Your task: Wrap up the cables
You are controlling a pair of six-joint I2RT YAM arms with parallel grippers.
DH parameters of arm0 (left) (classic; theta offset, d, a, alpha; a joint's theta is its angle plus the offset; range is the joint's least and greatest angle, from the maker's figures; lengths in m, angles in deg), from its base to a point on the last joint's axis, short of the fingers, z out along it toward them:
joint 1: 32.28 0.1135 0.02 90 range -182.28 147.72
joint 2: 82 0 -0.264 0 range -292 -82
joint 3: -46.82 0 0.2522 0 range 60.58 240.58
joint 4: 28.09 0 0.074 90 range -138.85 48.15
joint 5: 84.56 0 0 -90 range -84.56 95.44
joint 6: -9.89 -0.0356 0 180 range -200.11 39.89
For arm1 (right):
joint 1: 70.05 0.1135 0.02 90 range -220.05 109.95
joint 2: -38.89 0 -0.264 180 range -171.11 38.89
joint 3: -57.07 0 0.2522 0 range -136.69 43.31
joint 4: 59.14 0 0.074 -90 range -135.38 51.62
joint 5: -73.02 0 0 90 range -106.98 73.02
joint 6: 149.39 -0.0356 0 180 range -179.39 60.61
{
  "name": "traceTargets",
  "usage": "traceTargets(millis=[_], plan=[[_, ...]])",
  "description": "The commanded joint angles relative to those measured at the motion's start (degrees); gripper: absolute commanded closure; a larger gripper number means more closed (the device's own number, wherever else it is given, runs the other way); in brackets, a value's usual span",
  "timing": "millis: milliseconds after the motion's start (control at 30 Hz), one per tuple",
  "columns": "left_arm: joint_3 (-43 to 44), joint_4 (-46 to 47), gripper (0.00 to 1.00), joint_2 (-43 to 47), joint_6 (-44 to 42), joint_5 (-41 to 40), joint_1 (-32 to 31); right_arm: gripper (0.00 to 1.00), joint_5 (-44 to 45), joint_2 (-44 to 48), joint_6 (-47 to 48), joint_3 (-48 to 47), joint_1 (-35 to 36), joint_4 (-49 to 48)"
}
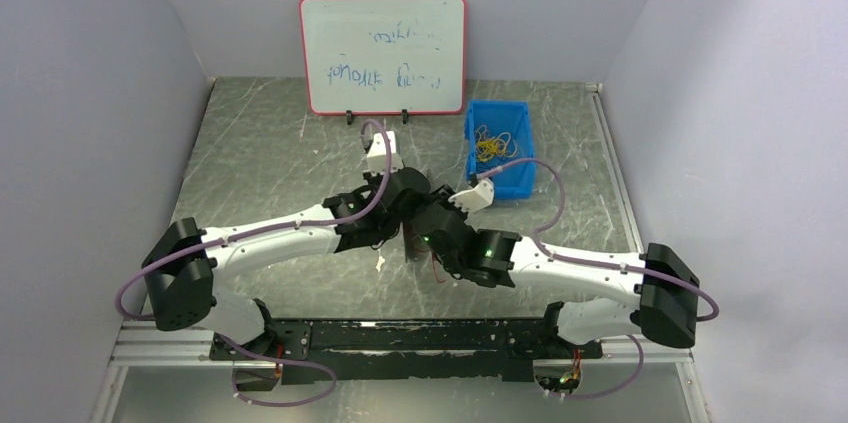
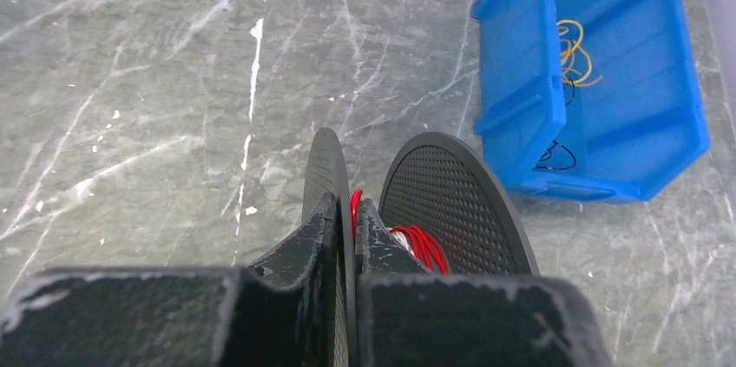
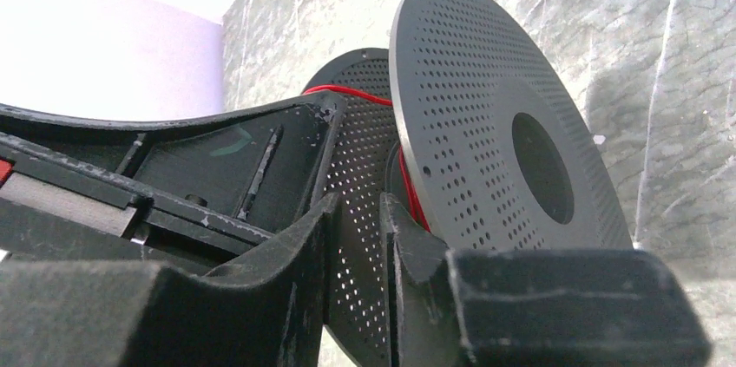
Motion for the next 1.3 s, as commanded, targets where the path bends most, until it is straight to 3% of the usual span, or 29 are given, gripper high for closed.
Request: traceTargets(millis=[0,267,533,833,1267], plan=[[-3.36,-5.2,0.93,1.7,-4.8,9.48,0.74,0.68,4.88,4.87,1.53,1.23,-4.49,-2.25],[-4.36,-1.69,0.93,3.65,-6.81,14.16,5.21,0.66,-10.34,15.64,20.07,6.72,-4.51,-14.83],[-4.99,1.27,0.93,7.52,-8.23,19.07,9.65,0.65,-12.57,22.24,25.36,6.05,-4.46,-10.06],[-10.05,7.72,0.93,13.28,-7.59,30.18,17.06,0.63,-11.64,27.88,30.3,8.64,-4.49,-5.64],[-17.76,18.21,0.93,17.2,-1.48,49.8,31.77,0.54,-22.37,31.58,34.48,18.26,-4.78,1.69]])
